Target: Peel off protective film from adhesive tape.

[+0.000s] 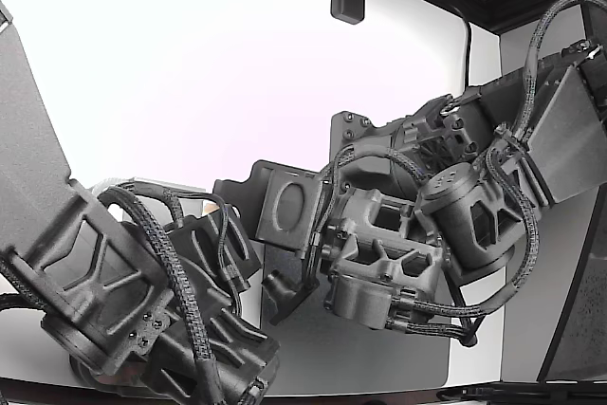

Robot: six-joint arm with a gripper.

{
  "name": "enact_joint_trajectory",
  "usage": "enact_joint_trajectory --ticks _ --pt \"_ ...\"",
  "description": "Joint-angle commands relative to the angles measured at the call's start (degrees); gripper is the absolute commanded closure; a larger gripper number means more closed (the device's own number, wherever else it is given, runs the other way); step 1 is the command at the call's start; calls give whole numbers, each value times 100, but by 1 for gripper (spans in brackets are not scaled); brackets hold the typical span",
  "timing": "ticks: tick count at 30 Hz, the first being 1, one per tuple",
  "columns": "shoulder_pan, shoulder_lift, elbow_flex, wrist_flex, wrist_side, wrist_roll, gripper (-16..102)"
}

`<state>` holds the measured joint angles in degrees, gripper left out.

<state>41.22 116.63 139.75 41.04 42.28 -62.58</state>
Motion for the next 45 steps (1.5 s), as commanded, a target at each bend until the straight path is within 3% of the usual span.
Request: enact_joint_trajectory --ticks 1,45 --pt "-35 141 -149 -26 26 -18 96" --pt "185 -185 -299 -62 193 176 96"
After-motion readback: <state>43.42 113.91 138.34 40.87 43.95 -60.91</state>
